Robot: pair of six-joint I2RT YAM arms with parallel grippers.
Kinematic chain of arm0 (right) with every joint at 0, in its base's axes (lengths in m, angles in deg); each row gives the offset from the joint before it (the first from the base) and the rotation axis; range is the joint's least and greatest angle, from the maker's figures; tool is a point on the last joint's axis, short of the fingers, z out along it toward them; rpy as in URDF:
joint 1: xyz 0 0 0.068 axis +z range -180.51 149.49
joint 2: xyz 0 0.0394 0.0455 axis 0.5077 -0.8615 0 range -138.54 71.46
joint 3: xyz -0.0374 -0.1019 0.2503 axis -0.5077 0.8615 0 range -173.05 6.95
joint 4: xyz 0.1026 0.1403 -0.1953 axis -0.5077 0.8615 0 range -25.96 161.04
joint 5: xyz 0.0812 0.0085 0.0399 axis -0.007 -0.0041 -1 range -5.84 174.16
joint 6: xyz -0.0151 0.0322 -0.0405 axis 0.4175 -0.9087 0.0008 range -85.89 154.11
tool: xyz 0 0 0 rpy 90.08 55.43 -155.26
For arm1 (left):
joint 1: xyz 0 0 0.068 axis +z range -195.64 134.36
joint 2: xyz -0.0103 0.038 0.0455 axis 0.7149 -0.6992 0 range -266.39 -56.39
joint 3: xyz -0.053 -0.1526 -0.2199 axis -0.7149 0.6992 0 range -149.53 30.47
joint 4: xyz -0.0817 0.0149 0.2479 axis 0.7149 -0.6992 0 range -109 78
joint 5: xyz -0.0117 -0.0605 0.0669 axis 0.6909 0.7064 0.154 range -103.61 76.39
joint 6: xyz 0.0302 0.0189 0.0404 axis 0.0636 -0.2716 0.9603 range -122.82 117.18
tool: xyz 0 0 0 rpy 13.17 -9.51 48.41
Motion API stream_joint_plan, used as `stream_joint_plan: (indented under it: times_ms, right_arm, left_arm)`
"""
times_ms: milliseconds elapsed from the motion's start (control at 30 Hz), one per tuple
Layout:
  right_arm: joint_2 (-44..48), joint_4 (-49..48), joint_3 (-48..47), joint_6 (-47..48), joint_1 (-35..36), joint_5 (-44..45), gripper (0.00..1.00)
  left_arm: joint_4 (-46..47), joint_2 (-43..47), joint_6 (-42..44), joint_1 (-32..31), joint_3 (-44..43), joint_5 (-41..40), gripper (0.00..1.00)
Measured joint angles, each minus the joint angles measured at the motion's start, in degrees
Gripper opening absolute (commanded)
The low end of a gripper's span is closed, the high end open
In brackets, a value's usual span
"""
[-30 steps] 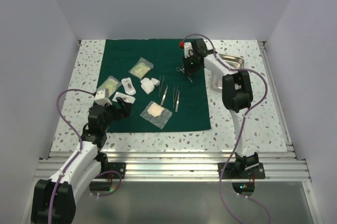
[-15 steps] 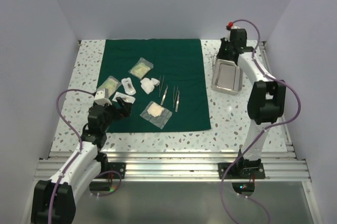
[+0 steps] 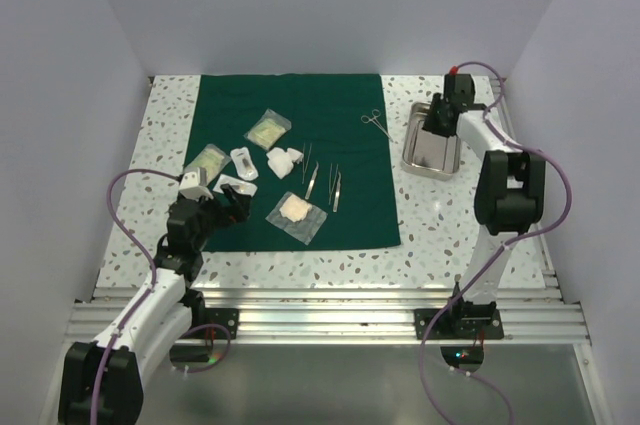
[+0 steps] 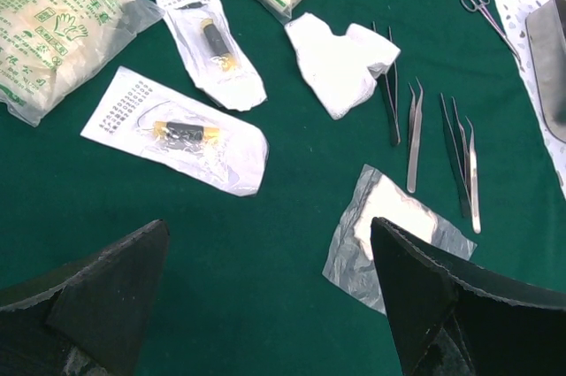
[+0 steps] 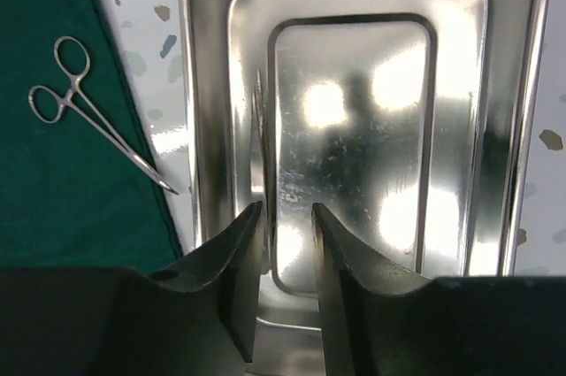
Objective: Prepare the surgical pack
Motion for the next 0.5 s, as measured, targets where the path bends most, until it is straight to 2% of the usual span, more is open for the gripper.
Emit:
stream_joint_plan:
  times_ms: [100,367,500]
  right_arm:
    - [-0.92,1.11,-4.17,1.53,1.64,0.39,0.42]
    - [-8.31,1.92,-19.19,10.49,10.80,-3.34,0.41]
    - [-12.98,3.61,-21.22,14.51,12.00,-5.38,0.45]
  left_arm:
    - [0.11,-0.07,0.04,-0.37,-0.02,-0.07,1.00]
    - [-0.52,-4.04,1.01,-3.67,-4.09,-2.27,1.00]
    - [-0.96,-2.34,0.87,-3.69,-4.09,-2.54,1.00]
